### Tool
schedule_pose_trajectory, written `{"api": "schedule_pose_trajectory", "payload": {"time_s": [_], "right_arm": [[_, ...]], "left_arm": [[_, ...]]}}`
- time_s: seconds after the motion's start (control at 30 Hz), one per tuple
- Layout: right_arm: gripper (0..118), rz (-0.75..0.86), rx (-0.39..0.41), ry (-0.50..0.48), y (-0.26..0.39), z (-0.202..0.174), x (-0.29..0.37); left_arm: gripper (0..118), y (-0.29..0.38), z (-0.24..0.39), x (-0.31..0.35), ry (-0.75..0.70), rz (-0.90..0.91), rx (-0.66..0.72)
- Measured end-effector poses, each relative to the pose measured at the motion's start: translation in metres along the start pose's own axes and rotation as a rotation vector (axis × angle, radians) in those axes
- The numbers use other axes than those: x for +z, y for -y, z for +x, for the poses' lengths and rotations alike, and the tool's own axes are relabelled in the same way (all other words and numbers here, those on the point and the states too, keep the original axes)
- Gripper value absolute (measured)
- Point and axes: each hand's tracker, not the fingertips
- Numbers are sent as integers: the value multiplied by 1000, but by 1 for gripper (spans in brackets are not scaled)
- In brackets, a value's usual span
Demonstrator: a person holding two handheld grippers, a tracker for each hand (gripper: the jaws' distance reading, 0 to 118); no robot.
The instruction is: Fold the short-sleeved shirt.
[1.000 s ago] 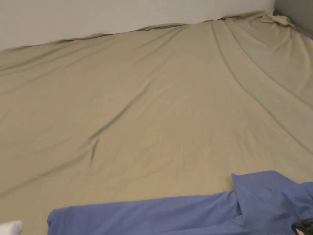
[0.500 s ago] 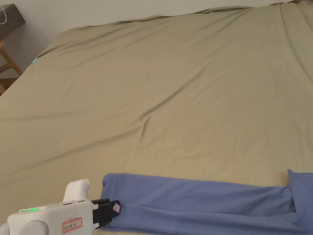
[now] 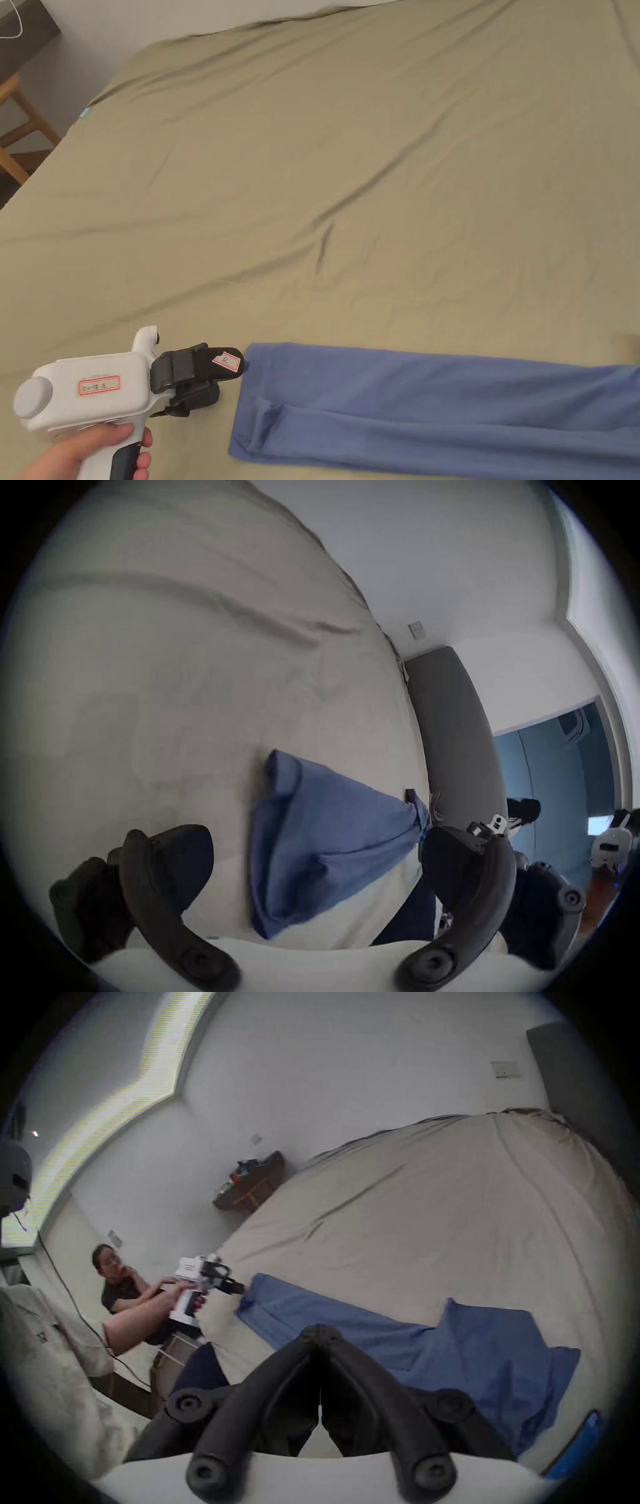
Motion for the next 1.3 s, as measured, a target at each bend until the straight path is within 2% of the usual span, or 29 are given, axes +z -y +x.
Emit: {"api": "schedule_pose_trajectory", "payload": {"time_s": [0.07,0.13,0.2,0.33,0.4,0.47,0.5,0.53,0.57,0.6,0.63,0.67,0.73,0.77,0.83,0.9,1.0,1.17,1.3], "right_arm": [[2,17,-49,-50,-3,2,-5],[2,39,-80,-76,-6,5,-7],[2,44,-83,-49,-10,7,-9],[2,39,-86,-33,-13,19,-10],[2,35,-83,-21,-15,18,-12],[2,29,-81,8,-16,13,-19],[2,27,-81,20,-16,12,-20],[2,23,-79,36,-16,11,-20],[2,14,-73,69,-17,5,-23],[2,2,-58,113,-17,2,-23],[2,-16,-45,168,-19,-1,-23],[2,-36,-26,230,-20,-6,-22],[2,-105,44,411,-24,-16,-22],[2,-134,105,514,-24,-23,-23],[2,-164,171,642,-23,-31,-23],[2,-147,167,649,-21,-33,-18],[2,-109,63,592,-21,-27,-6],[2,-109,90,668,-25,-29,3],[2,-95,85,670,-26,-30,3]], "left_arm": [[118,-2,-16,-13,21,-47,19],[118,5,-9,-26,75,-60,-21],[118,-1,-17,-23,74,21,-119],[118,2,-14,-32,96,42,-89],[118,6,-9,-43,149,-4,-75],[117,5,-17,-54,140,-38,-67],[100,7,-12,-57,129,-49,-107],[72,6,-9,-59,108,-52,-147],[26,6,-5,-61,85,-56,-178],[9,17,5,-72,67,-62,-208],[9,15,1,-75,51,-68,-236],[9,17,-18,-65,-190,-51,-78],[9,25,-10,-60,-95,-7,20],[9,27,-7,-55,-87,13,20],[9,33,6,-44,-58,52,0],[9,36,18,-33,-18,115,26],[9,41,31,-16,66,186,116],[9,35,26,30,-30,211,78],[9,31,20,56,-77,220,80]]}}
